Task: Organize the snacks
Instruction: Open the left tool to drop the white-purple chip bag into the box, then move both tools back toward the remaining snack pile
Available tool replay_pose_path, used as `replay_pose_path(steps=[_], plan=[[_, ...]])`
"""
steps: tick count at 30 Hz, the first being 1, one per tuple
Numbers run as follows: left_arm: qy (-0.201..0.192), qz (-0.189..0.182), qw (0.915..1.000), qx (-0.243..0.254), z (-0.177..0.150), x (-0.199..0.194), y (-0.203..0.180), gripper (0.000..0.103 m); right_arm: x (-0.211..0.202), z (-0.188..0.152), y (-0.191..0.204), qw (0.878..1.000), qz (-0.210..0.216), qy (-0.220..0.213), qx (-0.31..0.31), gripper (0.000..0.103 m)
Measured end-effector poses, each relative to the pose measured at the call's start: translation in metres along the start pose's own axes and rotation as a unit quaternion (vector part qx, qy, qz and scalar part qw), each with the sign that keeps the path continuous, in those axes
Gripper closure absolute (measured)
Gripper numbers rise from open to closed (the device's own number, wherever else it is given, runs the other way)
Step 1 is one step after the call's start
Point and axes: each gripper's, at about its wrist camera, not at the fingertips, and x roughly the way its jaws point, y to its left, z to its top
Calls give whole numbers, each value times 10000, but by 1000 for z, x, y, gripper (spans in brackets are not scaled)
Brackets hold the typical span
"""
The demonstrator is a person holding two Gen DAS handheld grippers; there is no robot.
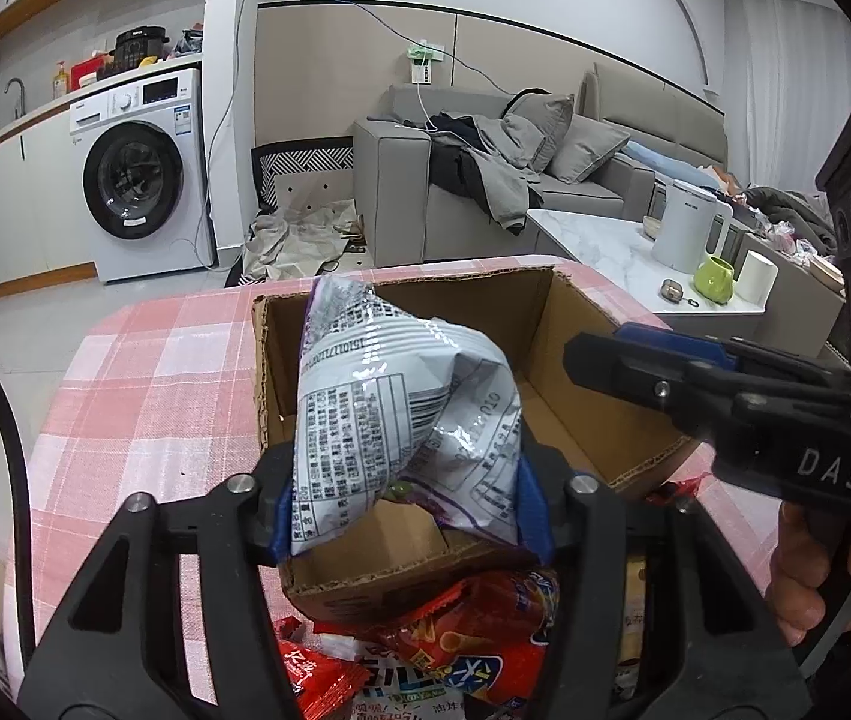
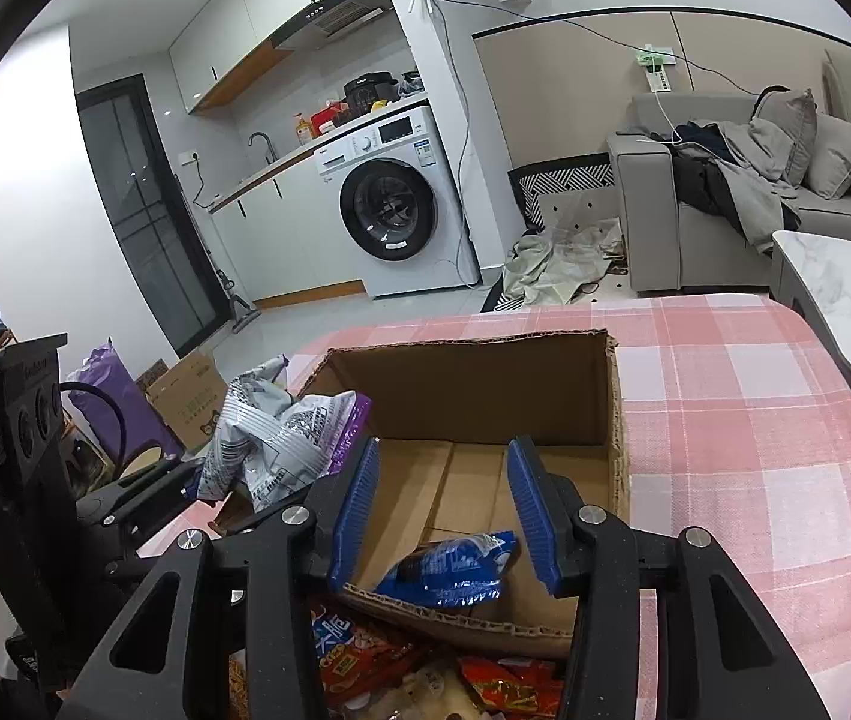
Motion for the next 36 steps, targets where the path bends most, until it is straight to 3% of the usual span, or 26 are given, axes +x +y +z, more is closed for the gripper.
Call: replay_pose_path(steps=[2,4,10,12,13,14,26,36], plan=[[-41,-8,10000,12,1,-3,-1,29,-5,0,-2,10000,-69,-20,-9,49],[-123,-70,9999,2,3,-9,-1,21,-11,-2,-2,9999,-125,-7,-22,38],[-157,-35,9998,98,1,-29,-6,19,-36,-6,-12,9997,-231,-103,51,9],[-162,5,9997,166,-1,-37,-8,14,-45,-10,-15,9995,-271,-129,56,2],[-165,51,9997,190,-3,-42,-9,6,-49,-12,-15,9995,-295,-138,50,1],[-190,119,9996,196,-6,-47,-10,0,-54,-15,-16,9994,-311,-137,50,1],[-103,341,9994,-37,-44,-99,1,0,-81,-48,-19,9987,-420,226,-185,0],[198,462,9987,-25,-78,-112,0,0,-82,-81,-22,9968,-573,530,-153,0]])
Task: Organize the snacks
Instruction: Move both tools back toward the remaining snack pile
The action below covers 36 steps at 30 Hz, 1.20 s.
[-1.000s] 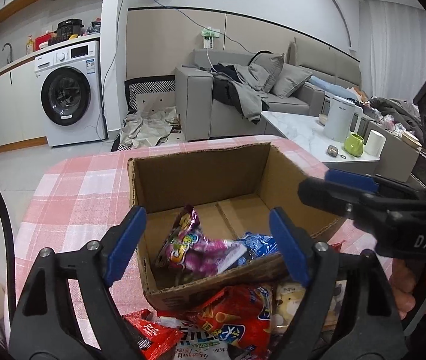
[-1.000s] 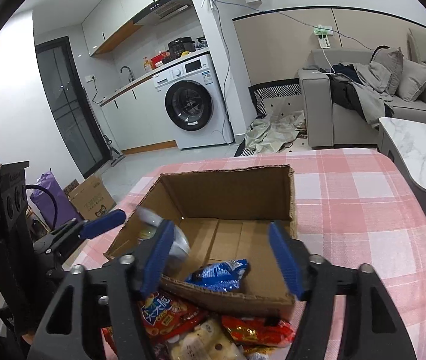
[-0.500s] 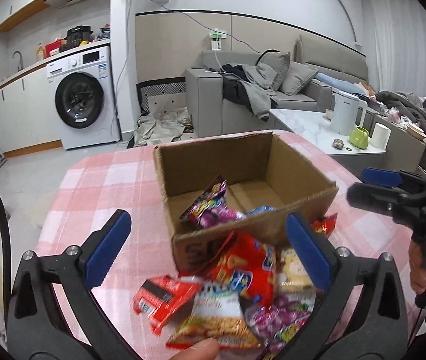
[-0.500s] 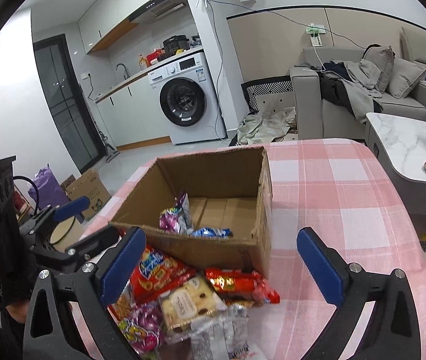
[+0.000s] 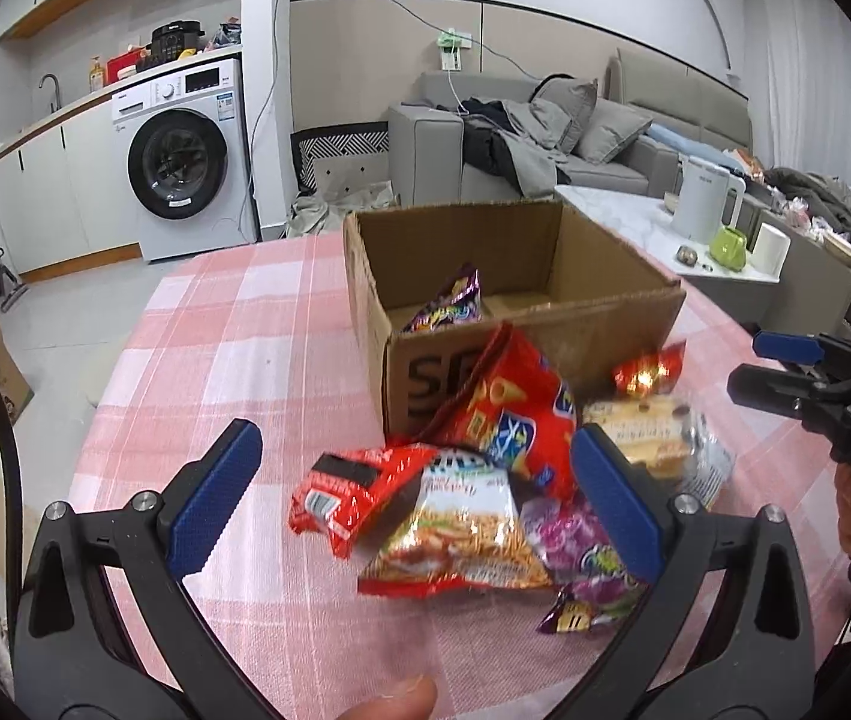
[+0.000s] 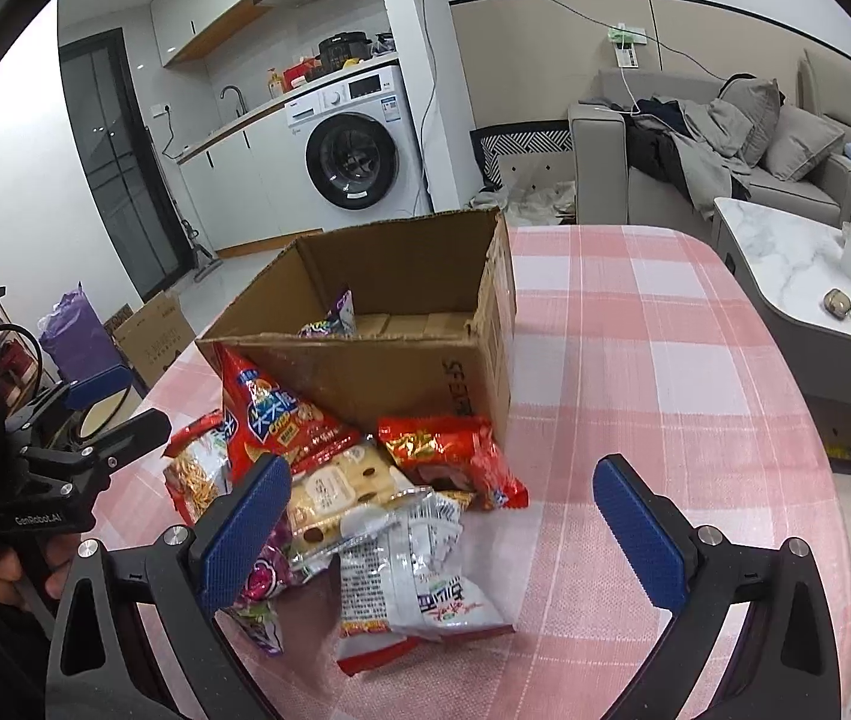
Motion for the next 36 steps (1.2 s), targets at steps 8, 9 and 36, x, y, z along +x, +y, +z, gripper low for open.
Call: replay_pose_path(steps=[8,9,36], plan=[[274,30,9996,-6,-11,12,-2,0,2,-8,3,9997,7,193,-142,0],[329,27,9995,-18,-11,14,-1,0,2,-9,3,9997,-10,214,-153,0],[915,-599,9939,105,-16,38,-8,11,35,-29,5,9916,-65,1124,-639,0]])
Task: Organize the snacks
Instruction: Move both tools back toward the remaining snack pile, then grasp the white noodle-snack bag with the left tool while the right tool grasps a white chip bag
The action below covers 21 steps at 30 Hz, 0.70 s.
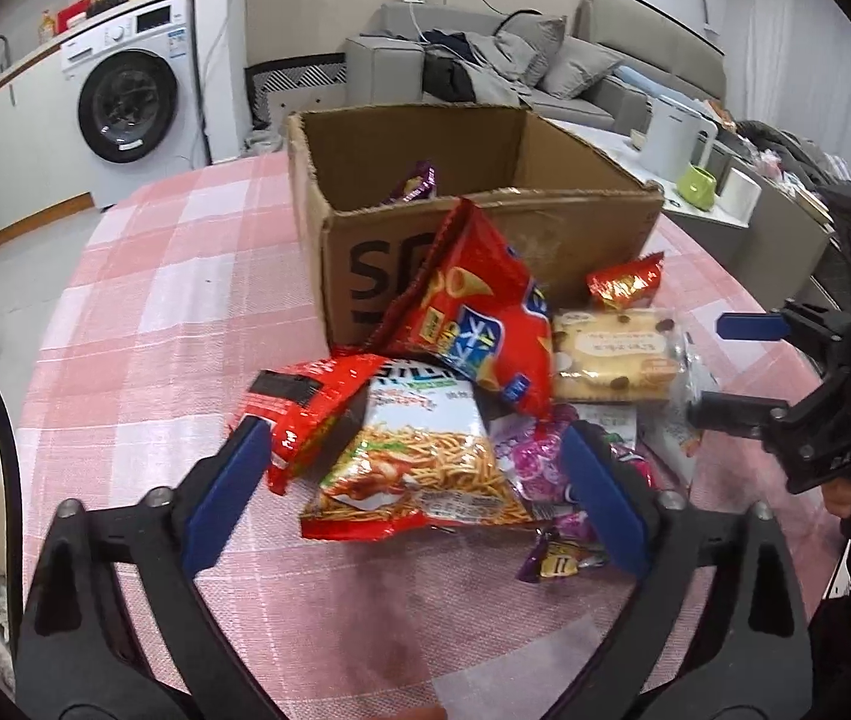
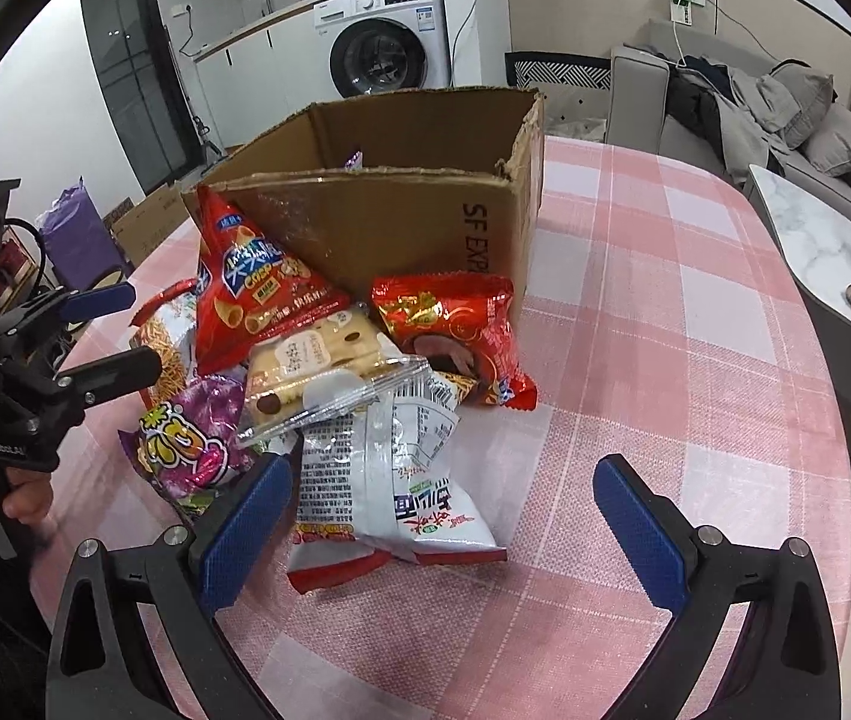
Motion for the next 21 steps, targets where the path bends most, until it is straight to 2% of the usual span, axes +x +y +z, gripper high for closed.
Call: replay_pose_path(steps=[4,11,17,21], plan=[[100,-181,9998,22,-3,4,-3,25,10,-4,-1,9999,54,98,58,0],[324,-329,9987,-195,-6,15,3,34,24,-6,-4,9996,154,214,115,1],[507,-403,9969,-449,-9,28,14,35,25,-8,-5,9994,230,230,94,1],[554,-384,9968,-424,-11,34,14,35,27,-10,-7,9993,245,273,95,1]])
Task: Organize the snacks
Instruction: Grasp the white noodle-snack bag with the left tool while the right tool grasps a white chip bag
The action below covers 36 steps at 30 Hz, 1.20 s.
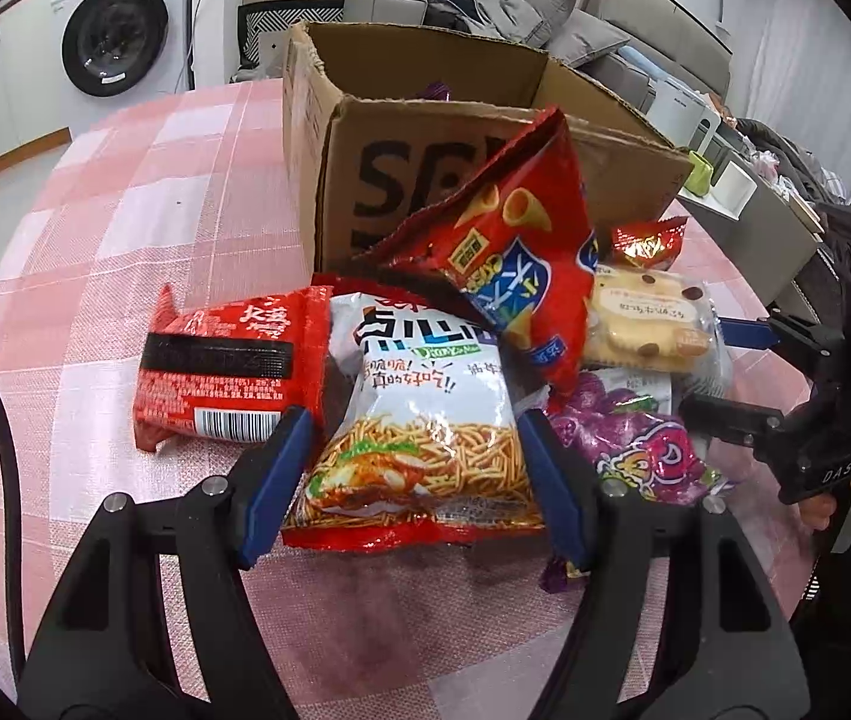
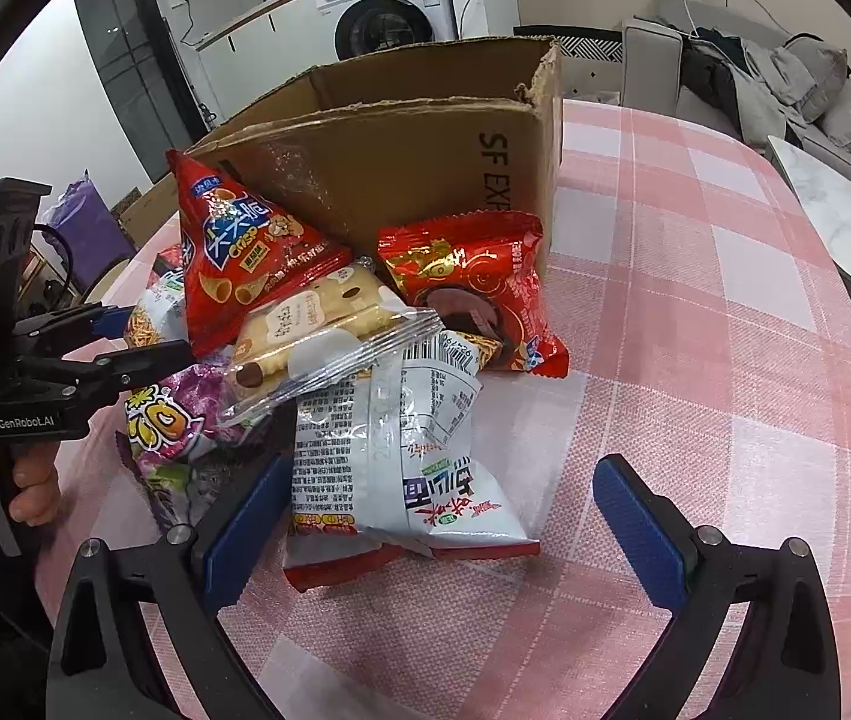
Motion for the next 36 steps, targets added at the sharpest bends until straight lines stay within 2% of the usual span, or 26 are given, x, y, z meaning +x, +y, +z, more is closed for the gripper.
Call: replay_pose_path(steps=[6,9,13,15,20,21,22,26,36], plan=[[29,94,9999,108,-3,7,-1,35,4,-1,-1,10000,37,20,11,4],[0,219,9994,252,-5,10,-6,35,8,0,-2,9998,184,57,-3,19],[-49,131,9995,268,-5,10,-6,42,11,1,1,9992,399,40,-17,23],[-94,126,9994,296,-6,9,-7,46,11,1,1,9993,363,6,-9,30],[-228,-18,9993,306,-7,0,-12,55,2,1,5,9988,425,-169,-163,40],[-253,-56,9992,308,-7,-2,-13,55,1,1,6,9987,422,-178,-209,50],[-277,-102,9991,305,-6,-4,-13,56,-1,1,7,9984,461,-195,-263,53],[-343,-182,9987,333,-5,-13,-16,57,-5,2,11,9978,432,-251,-429,53],[-485,-306,9979,303,-1,-35,-16,59,-25,-1,-4,9977,391,-497,-265,56]])
